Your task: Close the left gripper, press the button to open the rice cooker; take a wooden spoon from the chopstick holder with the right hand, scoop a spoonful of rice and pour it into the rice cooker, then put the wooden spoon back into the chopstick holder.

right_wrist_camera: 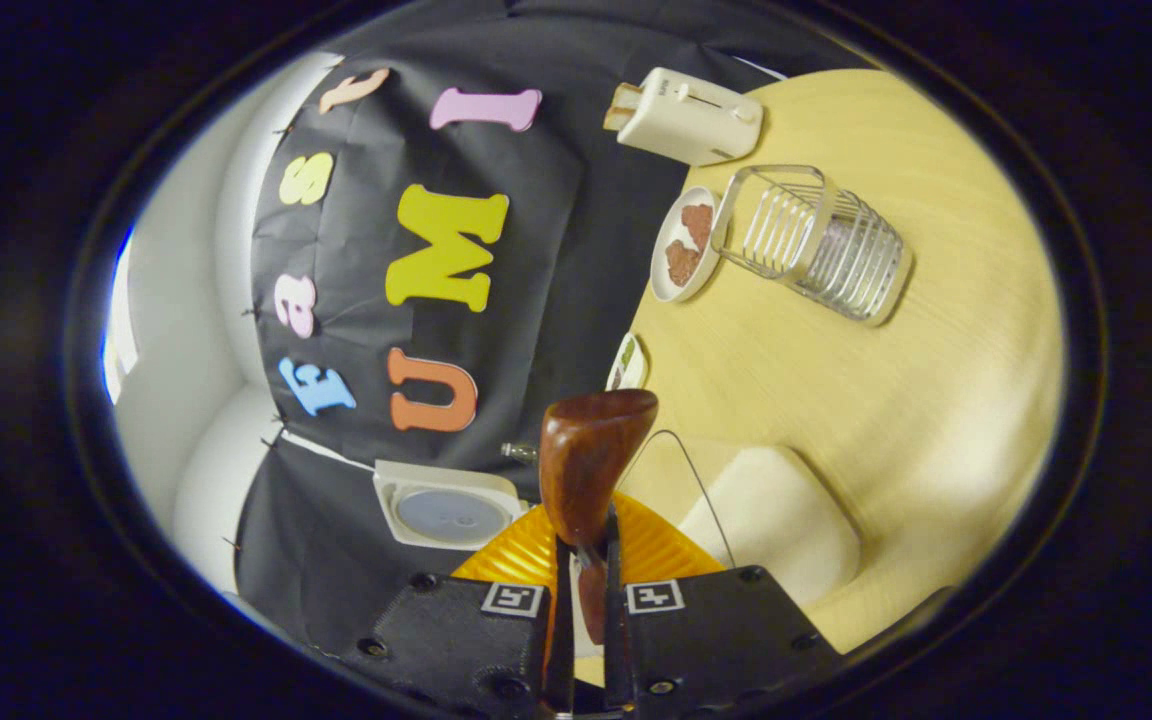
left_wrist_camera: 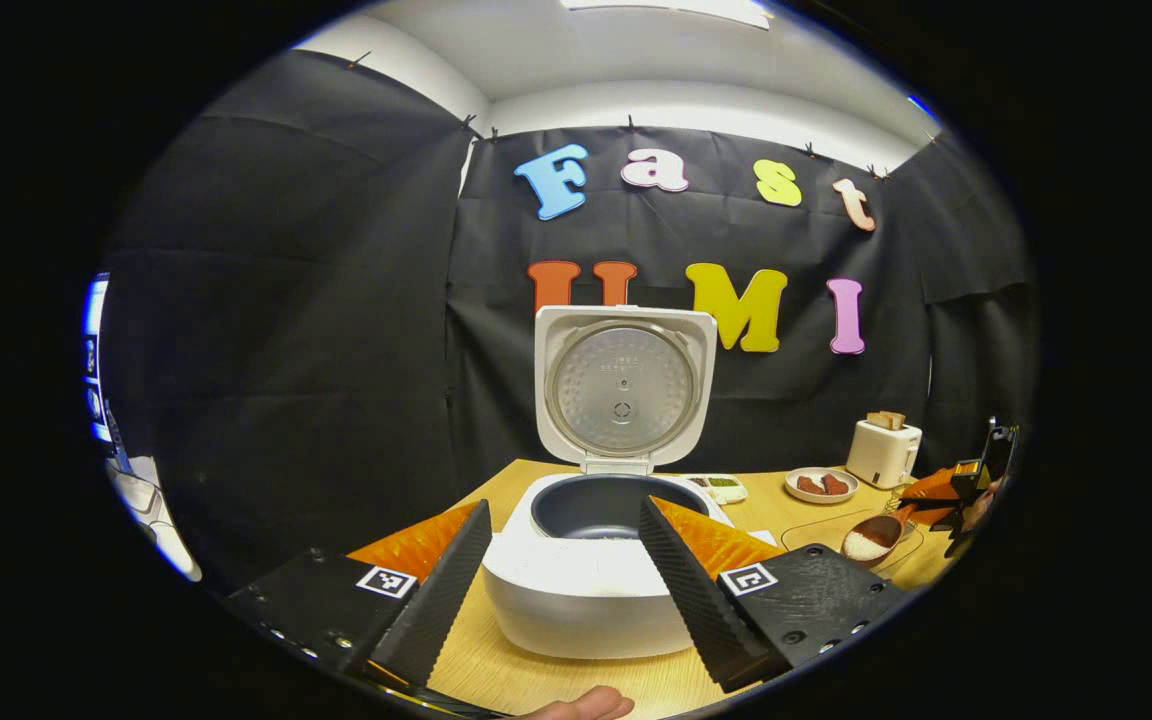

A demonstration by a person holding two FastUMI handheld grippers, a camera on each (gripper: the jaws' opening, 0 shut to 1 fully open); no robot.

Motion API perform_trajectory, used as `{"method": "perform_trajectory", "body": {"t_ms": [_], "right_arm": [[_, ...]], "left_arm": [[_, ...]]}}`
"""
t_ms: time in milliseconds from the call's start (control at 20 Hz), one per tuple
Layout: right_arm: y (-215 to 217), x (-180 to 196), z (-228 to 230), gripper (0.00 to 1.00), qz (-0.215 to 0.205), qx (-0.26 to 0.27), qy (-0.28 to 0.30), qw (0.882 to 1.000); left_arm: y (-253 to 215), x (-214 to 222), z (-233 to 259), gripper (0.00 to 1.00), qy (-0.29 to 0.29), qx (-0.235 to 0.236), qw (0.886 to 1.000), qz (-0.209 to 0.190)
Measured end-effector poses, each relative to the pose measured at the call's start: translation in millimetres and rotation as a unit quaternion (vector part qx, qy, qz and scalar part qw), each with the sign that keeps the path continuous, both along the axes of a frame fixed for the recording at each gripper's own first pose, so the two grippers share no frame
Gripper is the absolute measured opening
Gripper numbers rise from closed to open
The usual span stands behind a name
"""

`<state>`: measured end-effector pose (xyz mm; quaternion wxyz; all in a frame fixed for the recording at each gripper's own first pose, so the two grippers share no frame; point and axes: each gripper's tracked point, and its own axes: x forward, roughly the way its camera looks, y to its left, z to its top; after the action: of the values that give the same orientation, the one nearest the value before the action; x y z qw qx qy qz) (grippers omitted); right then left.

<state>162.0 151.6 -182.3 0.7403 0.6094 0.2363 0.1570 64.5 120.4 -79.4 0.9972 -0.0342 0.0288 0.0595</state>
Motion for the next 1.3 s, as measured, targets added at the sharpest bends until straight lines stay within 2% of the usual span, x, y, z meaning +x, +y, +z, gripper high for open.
{"method": "perform_trajectory", "body": {"t_ms": [150, 250, 350, 550, 800, 950, 1200, 1300], "right_arm": [[-3, 3, 9, 0.17, -0.011, 0.073, 0.020, 0.997], [-3, 0, 11, 0.17, -0.020, 0.155, 0.058, 0.986], [4, -2, 22, 0.16, -0.015, 0.187, 0.068, 0.980], [19, 2, 44, 0.15, -0.002, 0.154, 0.038, 0.987], [53, 17, 65, 0.15, 0.021, 0.148, 0.037, 0.988], [84, 32, 75, 0.15, 0.038, 0.137, 0.042, 0.989], [147, 59, 95, 0.15, 0.090, 0.127, 0.052, 0.986], [168, 69, 102, 0.15, 0.105, 0.101, 0.048, 0.988]], "left_arm": [[1, 2, -4, 0.94, 0.005, -0.002, 1.000, -0.001], [2, 0, -1, 0.94, 0.002, 0.001, 1.000, -0.004], [1, -1, 1, 0.94, -0.002, 0.002, 1.000, -0.009], [3, -5, 8, 0.94, -0.016, 0.003, 1.000, -0.012], [11, -12, 15, 0.94, -0.024, 0.000, 1.000, -0.011], [17, -17, 22, 0.94, -0.029, -0.001, 1.000, -0.007], [27, -24, 34, 0.94, -0.035, 0.006, 0.999, 0.002], [27, -29, 37, 0.94, -0.031, 0.010, 0.999, -0.001]]}}
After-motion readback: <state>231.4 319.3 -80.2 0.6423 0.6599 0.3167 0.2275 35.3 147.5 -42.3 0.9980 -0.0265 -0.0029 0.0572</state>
